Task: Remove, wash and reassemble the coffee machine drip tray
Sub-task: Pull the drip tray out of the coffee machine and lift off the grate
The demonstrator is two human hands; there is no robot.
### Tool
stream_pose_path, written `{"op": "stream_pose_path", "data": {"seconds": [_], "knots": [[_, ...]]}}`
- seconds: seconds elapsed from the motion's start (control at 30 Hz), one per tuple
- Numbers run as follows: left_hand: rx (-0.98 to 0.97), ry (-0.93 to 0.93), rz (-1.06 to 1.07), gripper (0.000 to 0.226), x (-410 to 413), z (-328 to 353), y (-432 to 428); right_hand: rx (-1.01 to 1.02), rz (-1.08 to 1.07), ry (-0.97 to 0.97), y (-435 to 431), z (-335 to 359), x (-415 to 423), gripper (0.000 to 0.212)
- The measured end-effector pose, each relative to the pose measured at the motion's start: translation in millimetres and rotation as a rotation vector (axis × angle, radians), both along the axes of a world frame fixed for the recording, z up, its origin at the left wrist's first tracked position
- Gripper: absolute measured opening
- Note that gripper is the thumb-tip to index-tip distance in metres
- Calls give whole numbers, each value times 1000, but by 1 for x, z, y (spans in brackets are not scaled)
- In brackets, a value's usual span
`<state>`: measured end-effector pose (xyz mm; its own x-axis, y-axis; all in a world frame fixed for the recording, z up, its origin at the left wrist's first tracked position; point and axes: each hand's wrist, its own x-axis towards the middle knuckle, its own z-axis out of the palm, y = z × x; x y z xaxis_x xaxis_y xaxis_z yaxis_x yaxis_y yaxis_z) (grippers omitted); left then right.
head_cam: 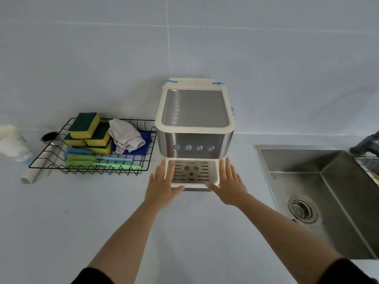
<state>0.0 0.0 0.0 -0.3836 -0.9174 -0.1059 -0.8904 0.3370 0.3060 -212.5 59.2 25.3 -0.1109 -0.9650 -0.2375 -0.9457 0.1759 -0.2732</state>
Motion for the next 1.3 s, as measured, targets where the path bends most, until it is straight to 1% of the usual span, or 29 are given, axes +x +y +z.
{"op": "stream_pose_path", "data": {"seconds": [0.13,0.3,0.4,0.5,0.57,0.67,0.8,0.9,1.1,1.3], "knots": [[38,12,21,96,-3,-9,-12,52,-16,-95,-17,-17,-1,102],[138,72,68,102,-9,-8,-24,92,-133,-348,-36,-32,-3,122],[168,90,82,105,-12,-11,-31,112,-173,-411,-46,-43,-3,125],[203,93,99,99,-13,-15,-39,129,-183,-425,-53,-52,-3,122],[217,101,104,94,-14,-18,-44,136,-183,-423,-56,-55,-3,114],[256,134,101,96,-17,-21,-47,134,-158,-434,-59,-58,-1,99],[316,205,80,102,-19,-22,-48,105,-131,-435,-57,-61,-1,89],[331,227,98,97,-19,-20,-48,69,-144,-432,-56,-59,0,78],[323,267,123,92,-20,-13,-43,72,-154,-423,-55,-48,3,79],[321,234,105,90,-18,-5,-30,77,-157,-427,-40,-37,7,85]]}}
